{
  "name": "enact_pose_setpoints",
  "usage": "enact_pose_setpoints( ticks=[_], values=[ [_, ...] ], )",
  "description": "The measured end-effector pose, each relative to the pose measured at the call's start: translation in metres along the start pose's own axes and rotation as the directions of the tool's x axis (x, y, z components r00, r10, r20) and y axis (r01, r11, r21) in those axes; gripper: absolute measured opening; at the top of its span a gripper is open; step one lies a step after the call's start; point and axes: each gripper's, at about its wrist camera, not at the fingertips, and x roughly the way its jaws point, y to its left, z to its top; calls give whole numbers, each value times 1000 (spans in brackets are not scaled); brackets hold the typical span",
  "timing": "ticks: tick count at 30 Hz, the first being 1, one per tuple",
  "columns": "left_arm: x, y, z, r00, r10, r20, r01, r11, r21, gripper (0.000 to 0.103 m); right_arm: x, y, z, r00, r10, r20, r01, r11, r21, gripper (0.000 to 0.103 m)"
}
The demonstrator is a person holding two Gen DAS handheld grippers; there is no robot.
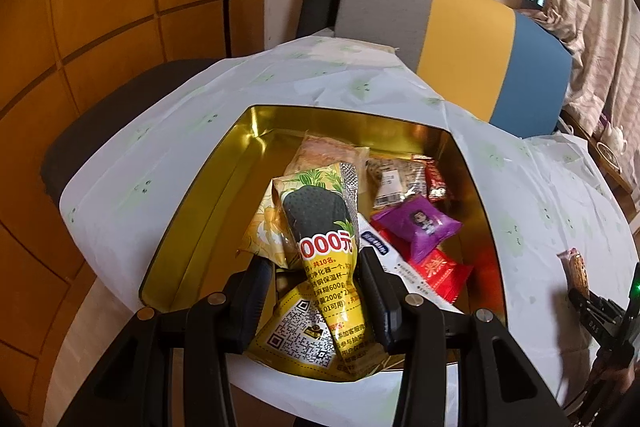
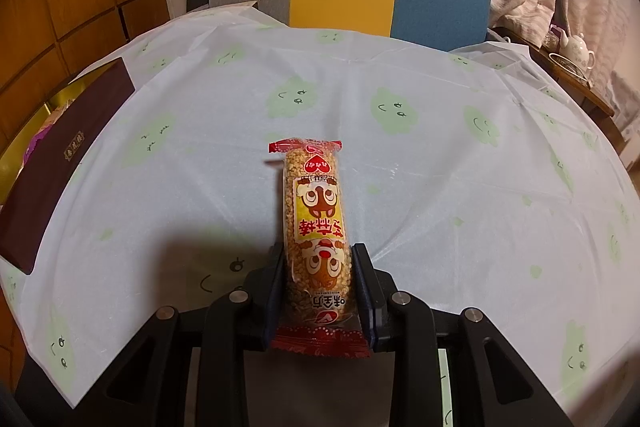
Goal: Organize snacks
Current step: 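Carry the yellow packet into the gold tin and open the left gripper, then carry the rice cracker roll into the tin and open the right gripper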
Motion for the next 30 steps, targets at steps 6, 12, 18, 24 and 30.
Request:
enact_pose_setpoints(
  ticks=[6, 12, 18, 24, 30],
  values=[
    [4, 10, 0, 1000, -10, -26, 9, 999, -47, 45, -1, 0, -1, 1000, 0, 4, 0, 1000, 4, 32],
    [15, 11, 8, 995, -80, -67, 74, 993, -92, 45, -1, 0, -1, 1000, 1, 4, -1, 1000, 9, 32],
    [28, 5, 32, 990, -119, -74, 111, 988, -104, 45, -1, -1, -1, 1000, 6, 6, -6, 1000, 17, 32],
    [64, -8, 49, 986, -95, -135, 90, 995, -39, 46, -1, -2, -1, 1000, 9, 8, -9, 1000, 22, 32],
    [93, -10, 42, 977, -45, -209, 42, 999, -17, 46, -1, -2, -1, 1000, 8, 8, -8, 1000, 27, 32]
  ],
)
